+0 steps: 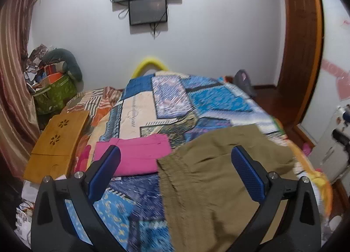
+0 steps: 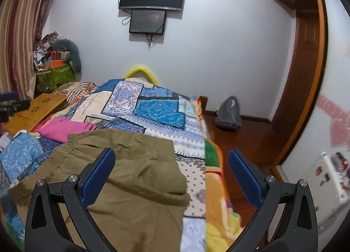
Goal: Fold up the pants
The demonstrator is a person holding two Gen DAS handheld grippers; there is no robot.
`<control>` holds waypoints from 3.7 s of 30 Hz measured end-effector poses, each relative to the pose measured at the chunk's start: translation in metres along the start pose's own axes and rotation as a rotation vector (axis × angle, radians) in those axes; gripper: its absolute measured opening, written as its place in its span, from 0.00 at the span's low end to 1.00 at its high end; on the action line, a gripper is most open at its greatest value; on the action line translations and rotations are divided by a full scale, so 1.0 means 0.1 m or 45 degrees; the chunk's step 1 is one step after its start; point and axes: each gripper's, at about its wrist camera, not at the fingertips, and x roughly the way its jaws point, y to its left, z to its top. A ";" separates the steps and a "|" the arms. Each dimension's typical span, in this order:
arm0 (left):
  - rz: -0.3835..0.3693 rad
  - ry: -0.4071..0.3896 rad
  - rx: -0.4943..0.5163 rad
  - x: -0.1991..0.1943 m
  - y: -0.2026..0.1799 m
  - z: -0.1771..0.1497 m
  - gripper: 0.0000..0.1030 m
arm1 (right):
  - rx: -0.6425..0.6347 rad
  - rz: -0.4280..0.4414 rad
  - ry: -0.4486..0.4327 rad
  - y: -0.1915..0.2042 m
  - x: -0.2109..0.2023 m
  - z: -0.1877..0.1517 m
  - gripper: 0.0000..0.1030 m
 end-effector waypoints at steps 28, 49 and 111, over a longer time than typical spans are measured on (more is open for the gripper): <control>-0.238 0.614 -0.028 2.60 0.47 -0.66 0.72 | -0.112 0.305 0.528 -0.15 2.64 -0.06 0.66; -0.078 0.504 0.105 2.41 0.27 -0.33 0.14 | -0.072 0.288 0.436 -0.18 2.74 0.15 0.05; -0.127 0.454 0.081 -0.53 0.29 -1.60 0.05 | 0.240 0.327 0.531 -0.57 -0.19 -1.64 0.14</control>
